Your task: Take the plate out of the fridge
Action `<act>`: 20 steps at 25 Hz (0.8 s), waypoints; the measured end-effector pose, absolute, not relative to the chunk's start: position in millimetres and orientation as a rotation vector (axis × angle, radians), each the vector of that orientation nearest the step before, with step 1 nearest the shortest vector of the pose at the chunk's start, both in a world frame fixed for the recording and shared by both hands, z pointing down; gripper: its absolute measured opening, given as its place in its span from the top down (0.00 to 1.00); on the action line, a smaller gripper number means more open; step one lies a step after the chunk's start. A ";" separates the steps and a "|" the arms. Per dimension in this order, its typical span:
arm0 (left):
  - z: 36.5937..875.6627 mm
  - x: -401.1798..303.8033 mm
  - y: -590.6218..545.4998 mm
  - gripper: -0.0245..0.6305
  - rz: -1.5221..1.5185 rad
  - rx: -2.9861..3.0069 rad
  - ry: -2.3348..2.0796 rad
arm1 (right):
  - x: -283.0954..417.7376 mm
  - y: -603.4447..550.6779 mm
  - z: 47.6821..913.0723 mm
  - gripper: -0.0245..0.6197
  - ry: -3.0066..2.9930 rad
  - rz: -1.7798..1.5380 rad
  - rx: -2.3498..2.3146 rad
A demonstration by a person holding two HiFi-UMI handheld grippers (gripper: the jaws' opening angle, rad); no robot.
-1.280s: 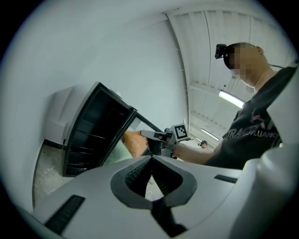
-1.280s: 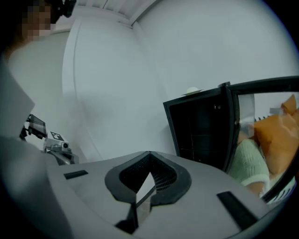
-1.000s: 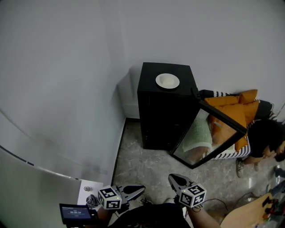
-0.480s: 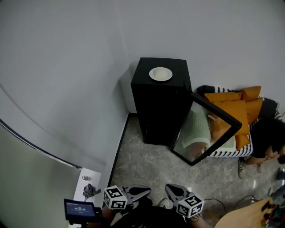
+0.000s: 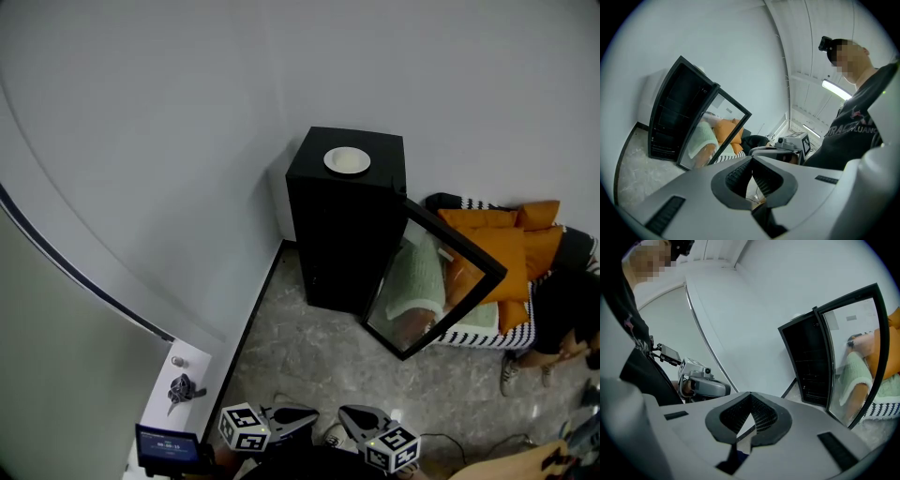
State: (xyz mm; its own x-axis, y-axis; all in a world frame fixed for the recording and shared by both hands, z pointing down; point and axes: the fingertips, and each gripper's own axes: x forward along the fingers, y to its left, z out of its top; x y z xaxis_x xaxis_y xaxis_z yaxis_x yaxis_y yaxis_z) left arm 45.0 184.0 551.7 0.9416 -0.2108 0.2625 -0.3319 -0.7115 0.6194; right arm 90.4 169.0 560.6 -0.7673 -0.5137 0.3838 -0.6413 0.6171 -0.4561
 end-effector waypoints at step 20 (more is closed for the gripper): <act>544.1 65.4 204.1 0.96 0.284 2.447 -0.343 | 101.4 192.0 556.0 0.95 -2.682 0.847 0.924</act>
State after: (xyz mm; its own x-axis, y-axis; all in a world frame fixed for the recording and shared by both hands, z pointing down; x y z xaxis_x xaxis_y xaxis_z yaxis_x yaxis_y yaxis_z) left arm 65.4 204.1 544.1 0.9426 -0.1740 0.2852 -0.3128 -0.7592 0.5708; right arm 101.4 192.0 556.0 -0.7901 -0.5095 0.3407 -0.6128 0.6442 -0.4577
